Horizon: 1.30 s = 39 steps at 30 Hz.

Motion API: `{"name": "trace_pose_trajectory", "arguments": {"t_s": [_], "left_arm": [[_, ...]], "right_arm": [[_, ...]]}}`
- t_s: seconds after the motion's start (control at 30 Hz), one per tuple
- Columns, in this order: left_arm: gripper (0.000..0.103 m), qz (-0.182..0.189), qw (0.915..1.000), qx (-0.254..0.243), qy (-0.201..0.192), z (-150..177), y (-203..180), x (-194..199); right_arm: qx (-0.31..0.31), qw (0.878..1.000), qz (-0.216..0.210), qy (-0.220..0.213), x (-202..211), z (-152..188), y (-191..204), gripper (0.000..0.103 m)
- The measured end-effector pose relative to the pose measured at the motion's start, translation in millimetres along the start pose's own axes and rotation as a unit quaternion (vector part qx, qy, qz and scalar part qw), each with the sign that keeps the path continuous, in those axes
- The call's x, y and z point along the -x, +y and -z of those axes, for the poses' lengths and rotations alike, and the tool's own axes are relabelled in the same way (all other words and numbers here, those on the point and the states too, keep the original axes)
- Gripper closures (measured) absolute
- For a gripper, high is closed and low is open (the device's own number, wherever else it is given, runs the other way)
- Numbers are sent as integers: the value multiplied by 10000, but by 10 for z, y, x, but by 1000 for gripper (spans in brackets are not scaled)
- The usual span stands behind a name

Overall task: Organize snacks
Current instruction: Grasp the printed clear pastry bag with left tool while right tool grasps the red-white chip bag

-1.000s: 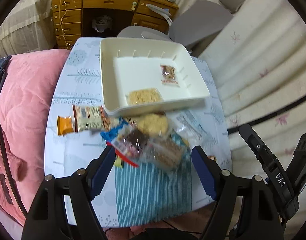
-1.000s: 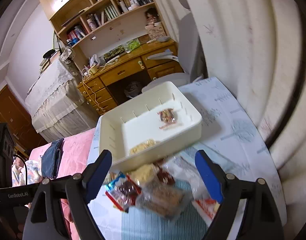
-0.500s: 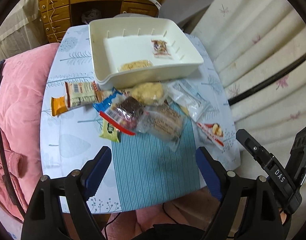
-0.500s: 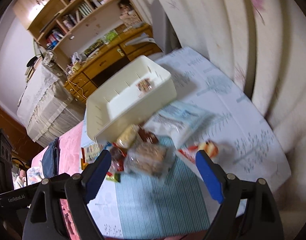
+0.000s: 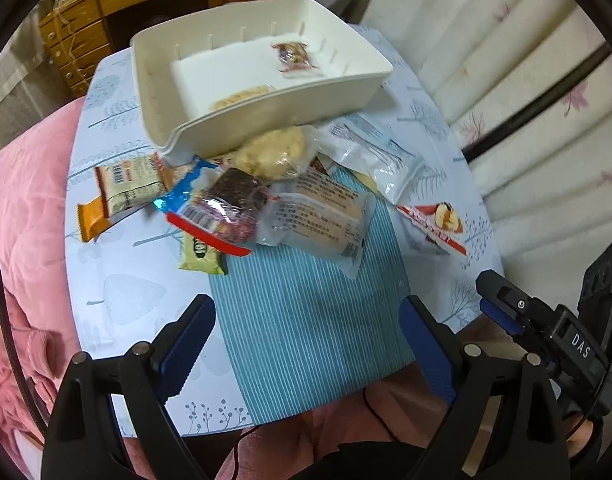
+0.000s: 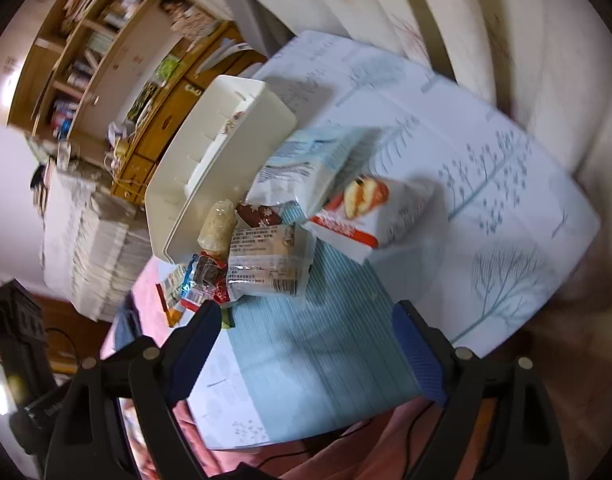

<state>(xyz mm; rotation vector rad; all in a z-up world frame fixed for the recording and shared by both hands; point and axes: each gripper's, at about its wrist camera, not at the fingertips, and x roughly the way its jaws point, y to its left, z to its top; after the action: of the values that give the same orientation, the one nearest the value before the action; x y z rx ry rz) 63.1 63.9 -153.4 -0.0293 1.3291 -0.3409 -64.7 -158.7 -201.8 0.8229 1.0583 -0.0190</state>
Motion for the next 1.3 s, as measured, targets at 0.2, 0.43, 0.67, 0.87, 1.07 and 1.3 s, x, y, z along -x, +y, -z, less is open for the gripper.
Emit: {"name": "trace_pose_trajectory", "arguments": {"t_s": [0.2, 0.43, 0.67, 0.87, 1.07, 1.3], "left_arm": [[6, -114, 9988, -426, 199, -88, -185, -175], [5, -381, 9947, -748, 601, -236, -329, -475], [5, -581, 9897, -875, 971, -472, -419, -810], [5, -681, 9858, -751, 1341, -630, -450, -1170], [5, -888, 9816, -612, 1574, -740, -407, -1465], [1, -1152, 9765, -505, 1750, -862, -398, -1728]], "right_arm": [[-552, 9984, -64, 133, -123, -32, -189, 11], [-1081, 9935, -184, 314, -286, -148, -332, 10], [-1455, 9874, -218, 575, -438, -326, -427, 10], [-1672, 9823, -167, 824, -586, -538, -525, 10], [-1723, 9785, -26, 1136, -761, -698, -580, 10], [-1679, 9748, 156, 1463, -952, -885, -604, 10]]}}
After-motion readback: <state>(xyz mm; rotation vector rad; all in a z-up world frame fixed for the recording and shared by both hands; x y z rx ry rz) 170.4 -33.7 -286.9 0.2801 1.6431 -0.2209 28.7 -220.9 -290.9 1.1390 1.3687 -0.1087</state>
